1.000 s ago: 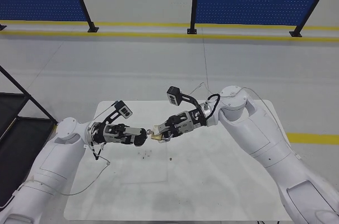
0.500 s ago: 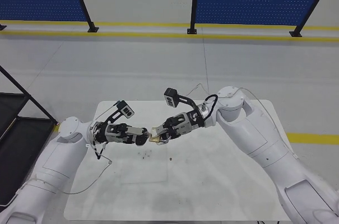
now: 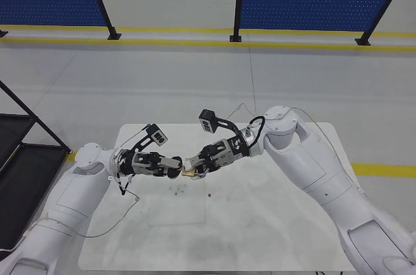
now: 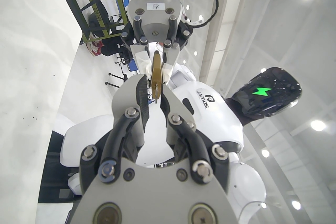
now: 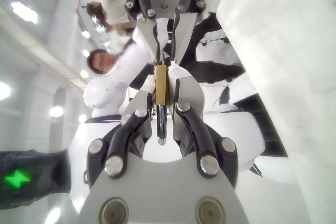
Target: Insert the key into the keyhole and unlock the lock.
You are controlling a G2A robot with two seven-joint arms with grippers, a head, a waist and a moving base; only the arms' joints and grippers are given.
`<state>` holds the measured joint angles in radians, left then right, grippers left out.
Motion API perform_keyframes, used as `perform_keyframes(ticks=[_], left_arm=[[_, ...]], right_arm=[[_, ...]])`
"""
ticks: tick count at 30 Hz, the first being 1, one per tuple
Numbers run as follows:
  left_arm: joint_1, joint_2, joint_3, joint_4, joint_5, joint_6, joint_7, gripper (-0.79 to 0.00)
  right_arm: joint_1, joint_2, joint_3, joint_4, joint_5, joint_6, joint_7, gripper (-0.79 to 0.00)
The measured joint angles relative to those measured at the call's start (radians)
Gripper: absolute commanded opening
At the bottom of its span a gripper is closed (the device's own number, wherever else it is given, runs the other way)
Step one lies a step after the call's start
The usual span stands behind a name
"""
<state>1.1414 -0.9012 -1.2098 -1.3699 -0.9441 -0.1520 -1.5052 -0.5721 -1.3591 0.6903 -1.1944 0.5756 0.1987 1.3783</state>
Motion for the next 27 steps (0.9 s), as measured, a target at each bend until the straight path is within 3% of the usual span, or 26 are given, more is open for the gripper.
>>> perform_keyframes(ticks=[4, 13, 27], left_arm=[[-0.001, -0.003, 0.0, 0.001, 0.005, 0.0, -0.003, -0.785], [0.003, -0.008, -0.009, -0.006, 0.016, -0.011, 0.0, -0.785], [0.046, -0.009, -0.054, -0.063, 0.099, -0.12, 0.067, -0.785]], right_arm=[[0.002, -0.002, 0.0, 0.005, -0.001, 0.0, -0.003, -0.785], [0.001, -0.006, 0.005, 0.017, -0.002, 0.007, -0.017, -0.785], [-0.005, -0.009, 0.015, 0.019, -0.003, 0.017, -0.025, -0.785]])
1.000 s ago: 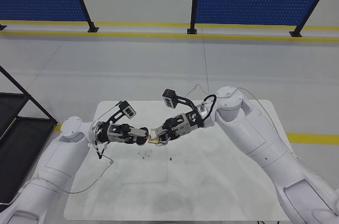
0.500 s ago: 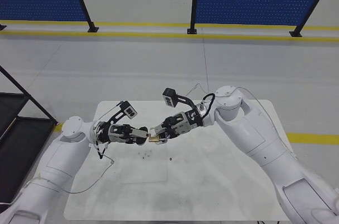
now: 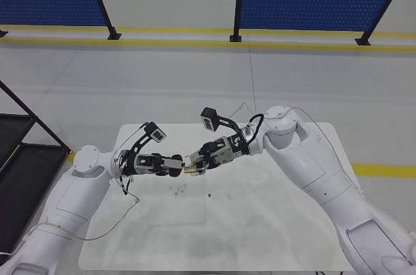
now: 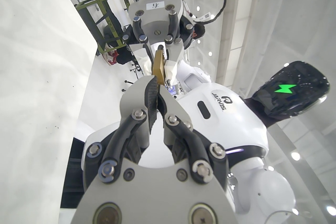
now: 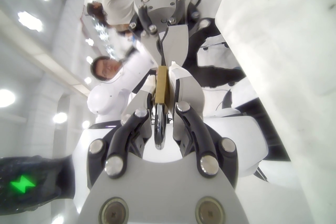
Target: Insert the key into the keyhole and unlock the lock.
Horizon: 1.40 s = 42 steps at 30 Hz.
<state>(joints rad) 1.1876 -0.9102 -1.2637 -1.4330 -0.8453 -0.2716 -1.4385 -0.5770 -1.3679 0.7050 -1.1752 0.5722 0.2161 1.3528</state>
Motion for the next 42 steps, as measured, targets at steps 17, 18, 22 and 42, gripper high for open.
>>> perform_keyframes(ticks=[17, 18, 22, 42], left_arm=[[0.068, 0.001, -0.059, -0.086, 0.094, -0.131, 0.077, -0.785], [0.072, 0.001, -0.063, -0.09, 0.103, -0.14, 0.087, -0.785], [0.092, 0.001, -0.076, -0.116, 0.142, -0.175, 0.124, -0.785], [0.181, 0.002, -0.134, -0.21, 0.299, -0.312, 0.257, -0.785]], right_arm=[[0.0, -0.004, 0.008, 0.009, -0.002, 0.004, 0.0, -0.785], [0.0, -0.005, 0.008, 0.01, -0.002, 0.004, 0.0, -0.785], [-0.001, -0.005, 0.009, 0.011, -0.002, 0.005, 0.002, -0.785], [-0.007, -0.009, 0.018, 0.021, -0.006, 0.0, -0.001, -0.785]])
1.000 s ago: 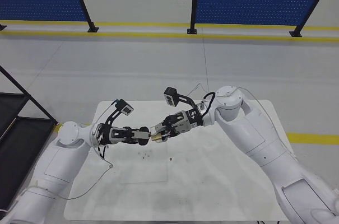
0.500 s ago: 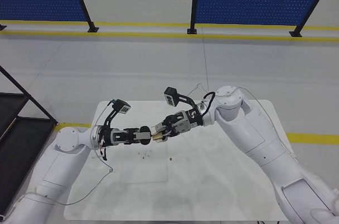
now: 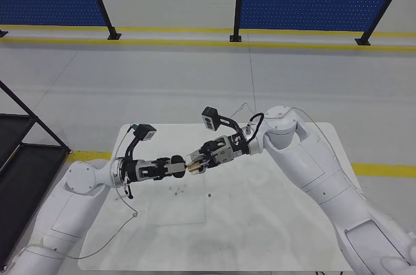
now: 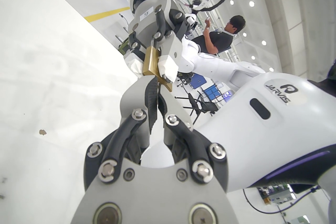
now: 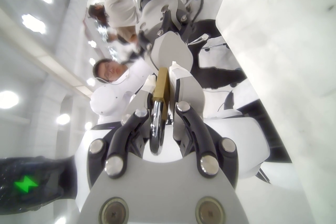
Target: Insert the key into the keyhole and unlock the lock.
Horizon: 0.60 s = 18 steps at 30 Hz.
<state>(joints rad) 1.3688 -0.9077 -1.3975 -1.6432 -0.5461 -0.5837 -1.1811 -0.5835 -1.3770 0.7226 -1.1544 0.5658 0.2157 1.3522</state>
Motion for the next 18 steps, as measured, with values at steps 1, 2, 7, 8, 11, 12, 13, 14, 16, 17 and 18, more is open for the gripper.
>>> perform_keyframes(ticks=[1, 2, 7, 8, 11, 12, 13, 14, 16, 17, 18], left_arm=[[0.003, 0.0, -0.002, -0.004, 0.004, -0.002, 0.003, -0.785], [0.007, 0.001, -0.006, -0.008, 0.009, -0.006, 0.007, -0.785], [0.022, 0.001, -0.019, -0.018, 0.024, -0.024, 0.027, -0.785], [0.025, 0.001, -0.022, -0.021, 0.027, -0.028, 0.031, -0.785], [0.032, 0.002, -0.031, -0.027, 0.036, -0.039, 0.044, -0.785], [0.035, 0.002, -0.034, -0.029, 0.04, -0.043, 0.048, -0.785], [0.038, 0.002, -0.036, -0.032, 0.044, -0.045, 0.052, -0.785], [0.042, 0.002, -0.039, -0.036, 0.048, -0.047, 0.055, -0.785], [0.047, 0.003, -0.044, -0.041, 0.057, -0.051, 0.063, -0.785], [0.05, 0.003, -0.048, -0.045, 0.067, -0.055, 0.07, -0.785], [0.053, 0.003, -0.05, -0.049, 0.074, -0.059, 0.077, -0.785]], right_arm=[[-0.001, 0.0, 0.001, 0.0, 0.0, 0.0, -0.002, -0.785], [-0.001, 0.0, 0.003, 0.0, 0.0, 0.0, -0.004, -0.785], [-0.004, 0.0, 0.007, -0.001, -0.001, 0.003, -0.007, -0.785], [-0.005, 0.001, 0.008, -0.001, -0.002, 0.004, -0.008, -0.785], [-0.006, 0.001, 0.009, -0.003, -0.003, 0.006, -0.01, -0.785], [-0.006, 0.0, 0.01, -0.003, -0.004, 0.007, -0.01, -0.785], [-0.006, 0.0, 0.01, -0.004, -0.005, 0.007, -0.01, -0.785], [-0.006, 0.0, 0.01, -0.004, -0.006, 0.008, -0.01, -0.785], [-0.006, 0.0, 0.011, -0.005, -0.007, 0.009, -0.01, -0.785], [-0.007, 0.0, 0.012, -0.005, -0.007, 0.01, -0.01, -0.785], [-0.007, 0.0, 0.012, -0.005, -0.006, 0.011, -0.01, -0.785]])
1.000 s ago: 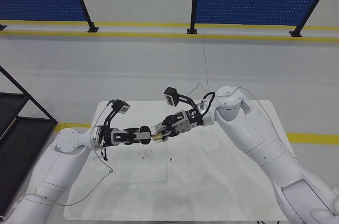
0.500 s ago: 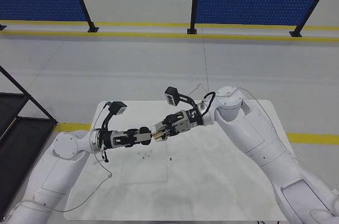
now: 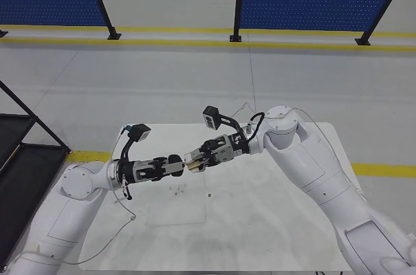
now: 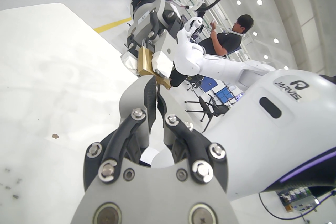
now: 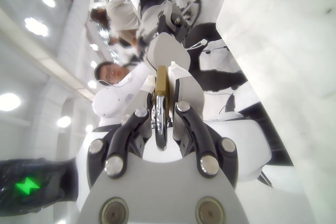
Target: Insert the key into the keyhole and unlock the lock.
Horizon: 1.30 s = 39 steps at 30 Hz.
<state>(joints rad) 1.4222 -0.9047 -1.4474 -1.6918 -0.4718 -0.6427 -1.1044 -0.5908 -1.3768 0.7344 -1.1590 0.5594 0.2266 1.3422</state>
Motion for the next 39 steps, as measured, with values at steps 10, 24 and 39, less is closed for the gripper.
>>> perform_keyframes(ticks=[10, 24, 39], left_arm=[[0.047, -0.002, -0.025, -0.049, 0.109, -0.069, 0.098, -0.785], [0.128, -0.01, -0.062, -0.127, 0.333, -0.12, 0.308, -0.785], [0.167, -0.016, -0.071, -0.167, 0.473, -0.136, 0.429, -0.785]], right_arm=[[-0.004, 0.0, 0.004, -0.001, -0.003, 0.002, -0.003, -0.785], [-0.007, 0.0, 0.01, -0.007, -0.01, 0.006, -0.005, -0.785], [-0.01, 0.0, 0.014, -0.008, -0.012, 0.008, -0.004, -0.785]])
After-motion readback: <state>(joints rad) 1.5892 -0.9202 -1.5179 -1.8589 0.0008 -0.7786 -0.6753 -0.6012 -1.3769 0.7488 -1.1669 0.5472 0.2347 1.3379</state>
